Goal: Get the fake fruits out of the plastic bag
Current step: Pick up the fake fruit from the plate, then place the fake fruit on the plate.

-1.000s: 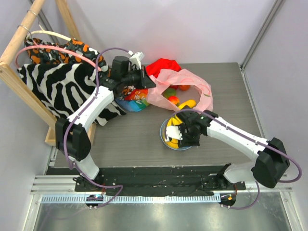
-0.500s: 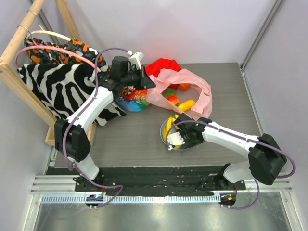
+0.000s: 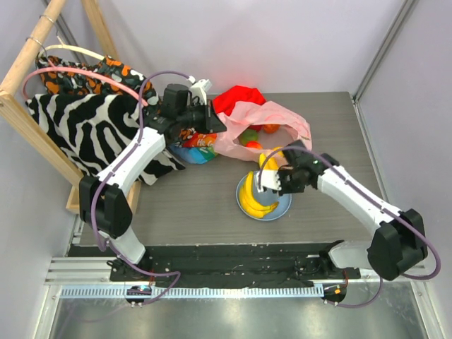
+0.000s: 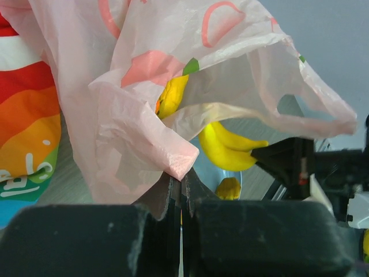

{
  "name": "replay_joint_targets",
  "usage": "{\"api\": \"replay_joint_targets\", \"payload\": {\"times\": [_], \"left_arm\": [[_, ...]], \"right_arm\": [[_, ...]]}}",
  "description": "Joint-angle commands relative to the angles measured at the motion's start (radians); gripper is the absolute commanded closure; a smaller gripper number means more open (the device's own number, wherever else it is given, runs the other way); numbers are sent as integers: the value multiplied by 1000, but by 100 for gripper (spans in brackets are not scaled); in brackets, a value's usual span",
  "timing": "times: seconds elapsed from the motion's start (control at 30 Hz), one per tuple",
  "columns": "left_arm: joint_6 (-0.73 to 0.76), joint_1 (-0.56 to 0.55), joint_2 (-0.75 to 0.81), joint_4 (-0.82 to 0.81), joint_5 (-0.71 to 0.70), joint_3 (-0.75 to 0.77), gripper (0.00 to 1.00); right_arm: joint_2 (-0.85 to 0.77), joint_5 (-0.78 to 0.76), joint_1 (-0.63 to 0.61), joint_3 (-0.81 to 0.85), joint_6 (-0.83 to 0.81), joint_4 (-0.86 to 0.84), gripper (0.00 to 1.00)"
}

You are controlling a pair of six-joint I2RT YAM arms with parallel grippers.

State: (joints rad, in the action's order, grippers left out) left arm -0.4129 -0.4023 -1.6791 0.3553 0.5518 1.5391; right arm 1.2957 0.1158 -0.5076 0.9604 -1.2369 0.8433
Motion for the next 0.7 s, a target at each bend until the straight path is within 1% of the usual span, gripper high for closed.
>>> {"api": "replay_joint_targets", "payload": {"times": [0.0,0.03,0.13,0.2,0.37,0.5,0.53,0.67], "left_arm": [[63,13,19,45,34,26,99],[68,11,13,50,34,29,99],[79,13,-7,51,34,41,99],[85,13,-14,48,28,47,99],[109,10,-30,53,16,55,99],[129,8,-33,65,8,50,99],[132,8,-34,66,5,49,99],[135,3,-40,67,5,49,99]], "right_arm": [[10,358,102,92,-64,205,94],[22,422,107,101,-55,223,93],[47,505,121,84,-23,238,92],[42,562,121,64,-13,208,91],[63,590,121,-3,1,111,89],[125,617,124,4,-4,109,87],[161,621,124,18,-6,117,86],[272,648,139,75,13,183,83]]}}
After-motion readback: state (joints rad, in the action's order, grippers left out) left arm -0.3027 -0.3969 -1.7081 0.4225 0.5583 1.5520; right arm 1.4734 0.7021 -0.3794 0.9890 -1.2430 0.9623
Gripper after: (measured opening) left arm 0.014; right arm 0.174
